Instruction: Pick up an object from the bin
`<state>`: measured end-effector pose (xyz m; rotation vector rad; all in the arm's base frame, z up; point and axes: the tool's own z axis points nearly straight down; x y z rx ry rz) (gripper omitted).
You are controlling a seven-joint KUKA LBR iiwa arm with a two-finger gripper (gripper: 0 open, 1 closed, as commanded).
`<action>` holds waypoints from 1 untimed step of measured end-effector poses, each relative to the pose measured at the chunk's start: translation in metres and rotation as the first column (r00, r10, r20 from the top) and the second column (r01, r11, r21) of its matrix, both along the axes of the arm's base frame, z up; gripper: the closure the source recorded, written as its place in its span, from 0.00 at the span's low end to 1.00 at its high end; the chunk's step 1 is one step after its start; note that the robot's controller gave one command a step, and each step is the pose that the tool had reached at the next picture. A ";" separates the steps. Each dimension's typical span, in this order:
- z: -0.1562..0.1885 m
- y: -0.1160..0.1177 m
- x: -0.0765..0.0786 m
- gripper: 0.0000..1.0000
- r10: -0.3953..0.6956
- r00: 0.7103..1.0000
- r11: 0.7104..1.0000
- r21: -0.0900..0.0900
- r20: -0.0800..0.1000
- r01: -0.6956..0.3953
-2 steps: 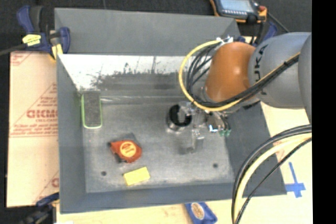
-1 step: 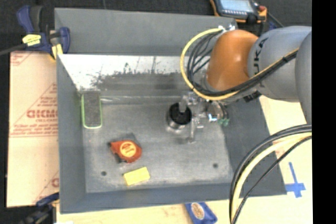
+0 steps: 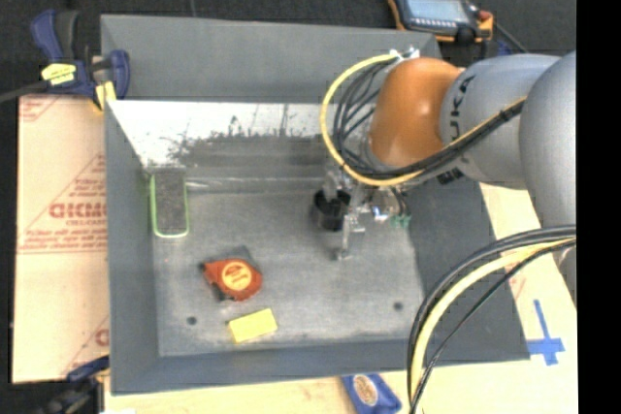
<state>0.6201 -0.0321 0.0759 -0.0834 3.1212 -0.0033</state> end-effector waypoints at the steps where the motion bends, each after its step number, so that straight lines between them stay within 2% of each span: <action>1: 0.004 -0.018 -0.001 1.00 -0.121 0.993 0.993 0.006 0.004 0.121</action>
Offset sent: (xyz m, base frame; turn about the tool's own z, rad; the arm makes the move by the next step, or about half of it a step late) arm 0.0000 0.0000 0.0000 0.0000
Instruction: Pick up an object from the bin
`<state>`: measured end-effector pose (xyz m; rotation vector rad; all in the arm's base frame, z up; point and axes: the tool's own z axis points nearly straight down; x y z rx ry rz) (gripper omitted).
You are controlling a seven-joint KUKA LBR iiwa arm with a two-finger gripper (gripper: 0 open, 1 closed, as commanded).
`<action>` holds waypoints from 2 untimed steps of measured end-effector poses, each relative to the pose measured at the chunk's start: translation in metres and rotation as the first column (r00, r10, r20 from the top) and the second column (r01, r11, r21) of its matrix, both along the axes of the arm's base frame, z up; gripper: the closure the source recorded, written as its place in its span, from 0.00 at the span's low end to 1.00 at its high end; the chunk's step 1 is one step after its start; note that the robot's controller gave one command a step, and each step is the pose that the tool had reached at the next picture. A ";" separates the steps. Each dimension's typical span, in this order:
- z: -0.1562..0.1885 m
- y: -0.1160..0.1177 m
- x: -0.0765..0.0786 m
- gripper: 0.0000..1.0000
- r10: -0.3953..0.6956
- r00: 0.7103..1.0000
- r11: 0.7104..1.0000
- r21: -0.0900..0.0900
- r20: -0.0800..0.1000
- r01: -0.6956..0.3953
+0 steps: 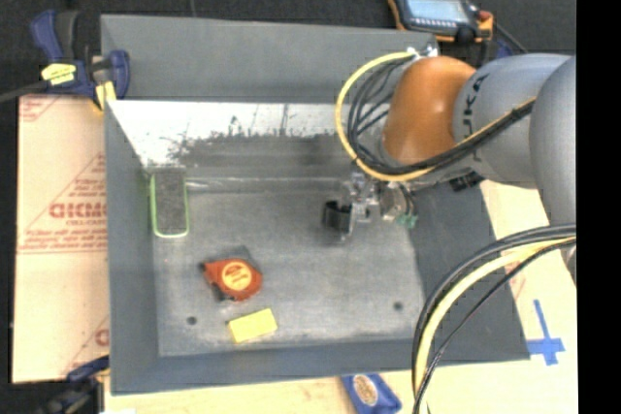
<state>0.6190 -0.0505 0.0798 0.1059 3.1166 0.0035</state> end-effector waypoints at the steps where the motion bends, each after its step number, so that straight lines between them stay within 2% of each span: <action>1: 0.000 0.000 0.000 1.00 0.000 1.000 1.000 0.000 0.000 0.000; 2: 0.003 0.000 0.001 1.00 0.001 1.000 1.000 0.000 -0.001 -0.001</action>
Offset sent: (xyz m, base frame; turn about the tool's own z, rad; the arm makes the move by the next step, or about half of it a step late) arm 0.0001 0.0001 0.0148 -0.0001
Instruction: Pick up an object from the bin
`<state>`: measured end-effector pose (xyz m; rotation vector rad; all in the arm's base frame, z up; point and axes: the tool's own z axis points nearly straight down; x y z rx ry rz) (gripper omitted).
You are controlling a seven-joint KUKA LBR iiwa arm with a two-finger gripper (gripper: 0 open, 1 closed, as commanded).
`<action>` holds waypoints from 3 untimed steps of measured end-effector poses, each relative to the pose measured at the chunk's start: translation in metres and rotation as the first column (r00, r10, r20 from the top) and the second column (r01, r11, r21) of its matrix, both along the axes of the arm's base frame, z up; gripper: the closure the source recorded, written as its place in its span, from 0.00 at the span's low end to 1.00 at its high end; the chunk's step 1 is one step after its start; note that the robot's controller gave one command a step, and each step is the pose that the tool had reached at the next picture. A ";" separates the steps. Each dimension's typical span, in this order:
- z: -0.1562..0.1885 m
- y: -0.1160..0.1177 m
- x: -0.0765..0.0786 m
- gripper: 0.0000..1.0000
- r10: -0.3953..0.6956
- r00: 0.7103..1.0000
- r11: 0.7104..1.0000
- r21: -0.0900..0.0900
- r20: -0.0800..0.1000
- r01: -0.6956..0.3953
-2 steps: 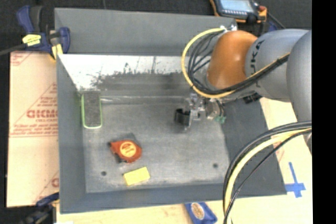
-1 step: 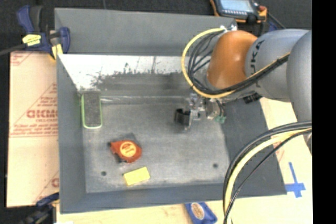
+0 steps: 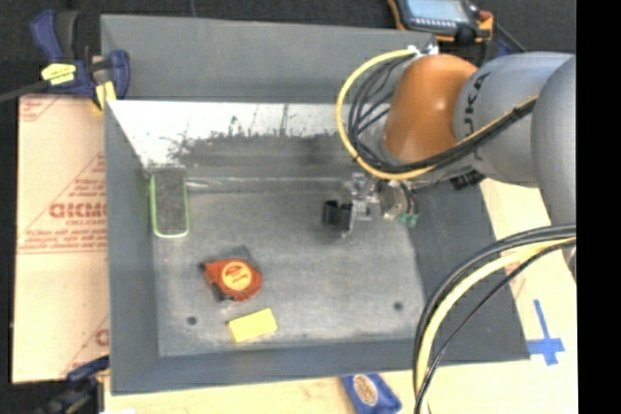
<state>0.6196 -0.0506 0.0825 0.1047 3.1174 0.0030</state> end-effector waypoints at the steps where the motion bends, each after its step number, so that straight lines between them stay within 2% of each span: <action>1: 0.009 0.000 0.000 1.00 0.001 1.000 1.000 -0.001 -0.004 -0.001; 3: 0.034 -0.001 -0.001 1.00 0.003 1.000 1.000 -0.001 -0.018 -0.003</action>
Offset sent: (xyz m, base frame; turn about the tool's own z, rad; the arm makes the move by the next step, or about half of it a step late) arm 0.0001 0.0000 0.0352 0.0000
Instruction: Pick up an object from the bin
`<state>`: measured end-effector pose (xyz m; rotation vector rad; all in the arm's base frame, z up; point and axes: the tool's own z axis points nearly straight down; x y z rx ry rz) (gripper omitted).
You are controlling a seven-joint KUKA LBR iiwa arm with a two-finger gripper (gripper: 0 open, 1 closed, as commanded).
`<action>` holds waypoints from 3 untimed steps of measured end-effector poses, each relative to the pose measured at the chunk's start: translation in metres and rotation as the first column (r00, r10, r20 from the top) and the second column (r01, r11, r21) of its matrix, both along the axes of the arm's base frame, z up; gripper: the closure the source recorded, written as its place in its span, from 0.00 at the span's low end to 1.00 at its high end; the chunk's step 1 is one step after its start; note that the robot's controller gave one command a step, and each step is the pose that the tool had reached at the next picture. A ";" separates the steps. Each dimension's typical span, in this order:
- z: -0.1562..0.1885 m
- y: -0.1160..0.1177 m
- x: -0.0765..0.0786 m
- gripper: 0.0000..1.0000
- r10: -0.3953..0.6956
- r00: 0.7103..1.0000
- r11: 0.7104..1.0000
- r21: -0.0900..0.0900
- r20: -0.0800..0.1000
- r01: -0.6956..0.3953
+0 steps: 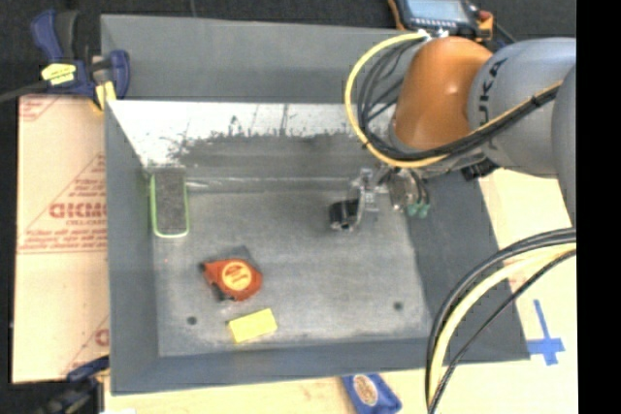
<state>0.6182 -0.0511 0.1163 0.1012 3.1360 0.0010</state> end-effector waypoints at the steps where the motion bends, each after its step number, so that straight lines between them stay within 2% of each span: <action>1: 0.016 0.000 0.000 1.00 0.000 1.000 1.000 0.000 -0.002 0.000; 3: 0.050 0.000 0.000 1.00 0.001 1.000 1.000 0.000 -0.002 -0.001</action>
Offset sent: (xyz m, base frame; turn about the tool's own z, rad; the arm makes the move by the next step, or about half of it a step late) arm 0.0000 -0.0003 0.0772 0.0000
